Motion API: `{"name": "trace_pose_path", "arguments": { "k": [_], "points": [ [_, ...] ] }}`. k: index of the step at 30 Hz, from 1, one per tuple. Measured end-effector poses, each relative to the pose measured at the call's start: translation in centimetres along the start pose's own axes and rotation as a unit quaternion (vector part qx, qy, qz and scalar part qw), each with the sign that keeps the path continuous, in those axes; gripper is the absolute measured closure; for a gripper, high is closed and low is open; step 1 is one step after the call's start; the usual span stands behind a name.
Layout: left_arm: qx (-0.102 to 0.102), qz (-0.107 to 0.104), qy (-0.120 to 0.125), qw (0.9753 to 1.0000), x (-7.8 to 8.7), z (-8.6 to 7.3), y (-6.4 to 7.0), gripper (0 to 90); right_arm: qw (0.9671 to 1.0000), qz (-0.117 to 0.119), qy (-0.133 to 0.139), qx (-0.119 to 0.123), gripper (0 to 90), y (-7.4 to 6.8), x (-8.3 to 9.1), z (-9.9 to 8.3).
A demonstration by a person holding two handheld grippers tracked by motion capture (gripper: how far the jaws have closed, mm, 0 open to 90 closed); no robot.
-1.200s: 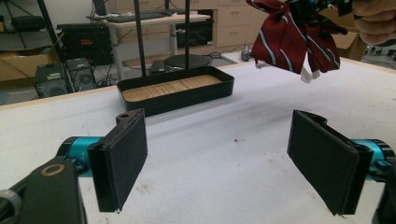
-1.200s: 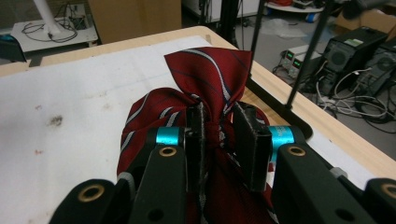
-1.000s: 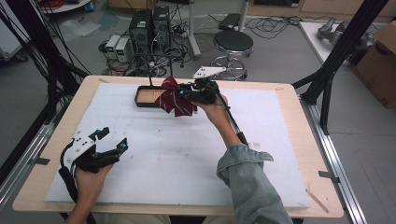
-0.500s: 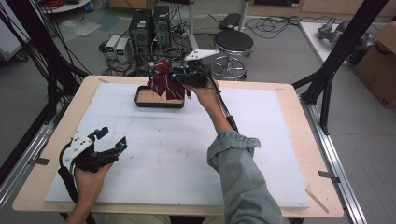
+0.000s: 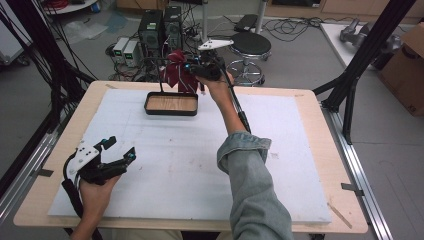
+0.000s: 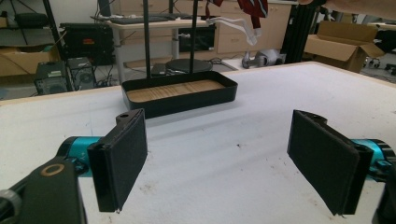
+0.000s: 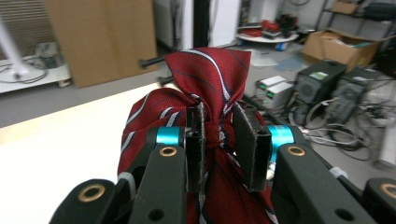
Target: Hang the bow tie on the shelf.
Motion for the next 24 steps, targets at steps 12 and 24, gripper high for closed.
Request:
{"name": "trace_pose_path", "arguments": {
  "k": [12, 24],
  "points": [
    [-0.002, -0.002, -0.003, 1.0000, -0.1, -0.1, 0.2, 20.2, 0.9978, -0.043, -0.051, -0.010, 74.6, 3.6, 1.8, -2.2],
    [-0.002, 0.000, -0.003, 1.0000, 0.1, -0.2, 0.0, 20.2, 0.9949, -0.045, -0.089, -0.013, 74.6, 4.4, 2.3, -4.4]
  ]
}}
Point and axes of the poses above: each handheld gripper's, and its own axes: x roughly backward along the jaws, z roughly out of its top, y roughly to its right, the point moved 10 cm from there along -x, roughly forward along the jaws, and after that the axes turned 8 degrees about y, right-handed, at the moved point
